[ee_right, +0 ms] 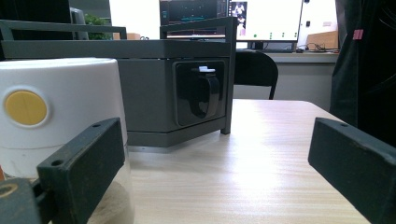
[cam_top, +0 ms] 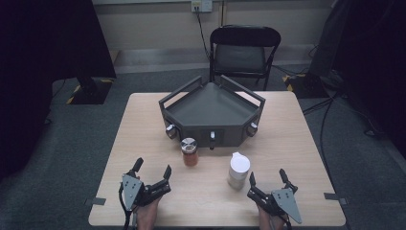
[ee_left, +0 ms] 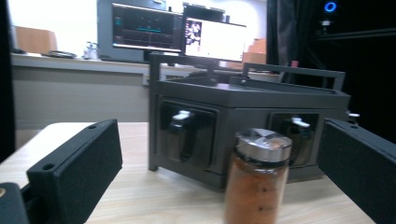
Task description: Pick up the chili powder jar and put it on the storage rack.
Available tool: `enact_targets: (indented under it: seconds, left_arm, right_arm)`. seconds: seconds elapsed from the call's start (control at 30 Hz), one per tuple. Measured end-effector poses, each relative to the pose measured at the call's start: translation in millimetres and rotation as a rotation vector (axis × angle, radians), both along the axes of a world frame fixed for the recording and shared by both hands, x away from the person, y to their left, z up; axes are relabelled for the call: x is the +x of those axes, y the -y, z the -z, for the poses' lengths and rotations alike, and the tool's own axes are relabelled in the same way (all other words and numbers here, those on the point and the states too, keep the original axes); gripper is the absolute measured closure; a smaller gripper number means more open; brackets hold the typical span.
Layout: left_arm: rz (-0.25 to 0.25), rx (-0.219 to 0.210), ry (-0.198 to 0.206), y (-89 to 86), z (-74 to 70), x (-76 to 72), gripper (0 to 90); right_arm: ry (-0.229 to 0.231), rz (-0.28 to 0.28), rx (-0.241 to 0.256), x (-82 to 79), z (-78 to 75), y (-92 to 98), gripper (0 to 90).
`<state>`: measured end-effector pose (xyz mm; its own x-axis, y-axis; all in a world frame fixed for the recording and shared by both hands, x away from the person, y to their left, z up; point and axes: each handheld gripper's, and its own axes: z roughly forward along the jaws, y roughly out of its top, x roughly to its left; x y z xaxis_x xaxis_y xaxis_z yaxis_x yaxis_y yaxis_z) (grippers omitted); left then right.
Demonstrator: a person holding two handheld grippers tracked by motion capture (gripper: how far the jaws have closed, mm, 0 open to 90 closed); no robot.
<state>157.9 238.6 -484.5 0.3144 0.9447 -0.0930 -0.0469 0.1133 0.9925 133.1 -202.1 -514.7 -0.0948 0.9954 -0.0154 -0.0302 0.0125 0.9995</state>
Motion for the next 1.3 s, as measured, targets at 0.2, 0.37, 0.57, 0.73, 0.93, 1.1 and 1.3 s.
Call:
enact_targets:
  seconds: [0.2,0.37,0.57,0.73,0.93,1.1,1.3]
  left_arm:
    - [0.039,0.02,-0.013,9.2,-9.3,12.5,0.2]
    - [0.054,0.009,-0.024,13.8,-13.4,20.5,0.7]
    - [0.058,0.005,-0.022,22.1,-20.6,28.7,1.4]
    - [0.041,0.028,-0.019,34.4,-23.3,34.9,1.8]
    - [0.032,0.024,-0.042,46.8,-23.4,47.5,2.1]
    - [0.035,0.015,-0.067,51.9,-25.9,57.6,3.7]
    - [0.03,0.045,-0.056,61.2,-23.1,65.5,11.1]
  right_arm:
    - [0.0,0.0,0.0,0.0,0.0,0.0,2.6]
    - [0.0,0.0,0.0,0.0,0.0,0.0,2.6]
    - [0.0,0.0,0.0,0.0,0.0,0.0,2.6]
    - [0.0,0.0,0.0,0.0,0.0,0.0,2.6]
    - [0.0,0.0,0.0,0.0,0.0,0.0,2.6]
    - [0.0,0.0,0.001,0.0,0.0,0.0,2.7]
    - [0.0,0.0,0.0,0.0,0.0,0.0,2.7]
